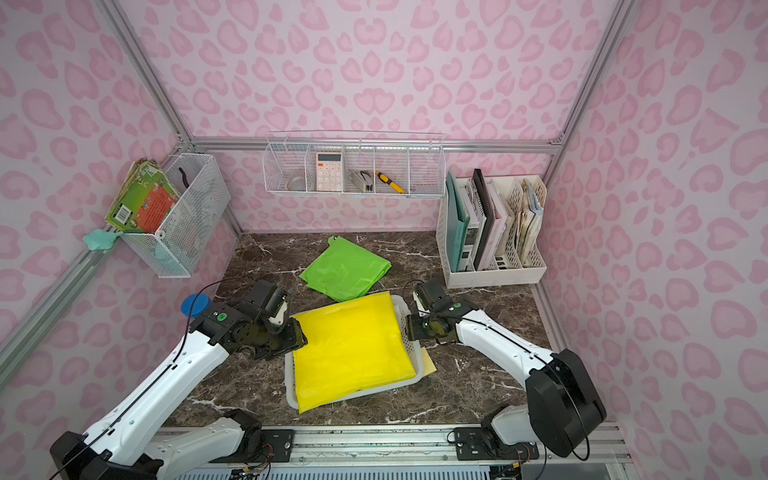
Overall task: Put the folded raincoat in the basket
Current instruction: Move the basket to the center of the board.
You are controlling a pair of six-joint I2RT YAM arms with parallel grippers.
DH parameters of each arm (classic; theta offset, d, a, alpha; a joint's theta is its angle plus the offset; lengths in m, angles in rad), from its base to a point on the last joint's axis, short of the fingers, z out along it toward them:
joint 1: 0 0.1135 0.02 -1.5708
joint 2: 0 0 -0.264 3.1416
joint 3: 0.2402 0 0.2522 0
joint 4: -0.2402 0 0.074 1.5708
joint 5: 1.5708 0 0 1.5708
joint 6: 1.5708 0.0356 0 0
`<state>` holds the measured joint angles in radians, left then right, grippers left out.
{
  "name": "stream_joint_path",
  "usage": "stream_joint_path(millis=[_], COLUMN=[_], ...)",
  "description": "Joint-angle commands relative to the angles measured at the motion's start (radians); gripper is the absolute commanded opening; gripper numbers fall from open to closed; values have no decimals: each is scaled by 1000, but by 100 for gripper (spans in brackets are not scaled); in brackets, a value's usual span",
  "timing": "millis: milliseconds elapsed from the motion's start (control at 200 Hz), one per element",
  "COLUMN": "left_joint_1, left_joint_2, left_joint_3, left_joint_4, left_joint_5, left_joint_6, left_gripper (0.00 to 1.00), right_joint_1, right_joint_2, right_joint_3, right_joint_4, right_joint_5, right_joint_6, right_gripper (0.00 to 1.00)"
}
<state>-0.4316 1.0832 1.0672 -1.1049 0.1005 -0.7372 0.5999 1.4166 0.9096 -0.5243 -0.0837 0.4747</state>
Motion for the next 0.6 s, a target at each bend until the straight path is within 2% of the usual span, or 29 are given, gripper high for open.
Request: stream_joint_path(millis=[0, 50, 130, 175, 230, 305, 395, 505, 595], left_joint_1=[5, 7, 14, 28, 48, 67, 80, 85, 92], left_joint_2=[-6, -8, -8, -6, 2, 16, 80, 245, 417], left_joint_3=[-3, 0, 16, 39, 59, 85, 144, 237, 341], left_joint_4=[-17, -19, -23, -38, -30, 18, 67, 116, 144], left_joint_5=[-24, -27, -41, -66, -76, -56, -16, 24, 73], left_joint_6=[-2, 2, 37, 50, 69, 110, 137, 161, 177], left_gripper=[53, 53, 53, 58, 58, 61, 67, 67, 62], right_joint_1=[-20, -45, -115, -160, -227, -320, -360, -413, -419], right_joint_2=[24, 11, -43, -76, -113, -170, -221, -284, -337], right_joint_3=[8, 1, -35, -48, -54, -69, -44, 0, 33], right_joint_4=[-104, -143, -174, -189, -219, -189, -159, -110, -86], right_joint_5=[214, 299, 366, 401, 457, 430, 404, 249, 208], right_joint_6=[40, 71, 78, 74, 99, 76, 65, 61, 42], right_gripper=[62, 60, 59, 61, 63, 65, 67, 68, 68])
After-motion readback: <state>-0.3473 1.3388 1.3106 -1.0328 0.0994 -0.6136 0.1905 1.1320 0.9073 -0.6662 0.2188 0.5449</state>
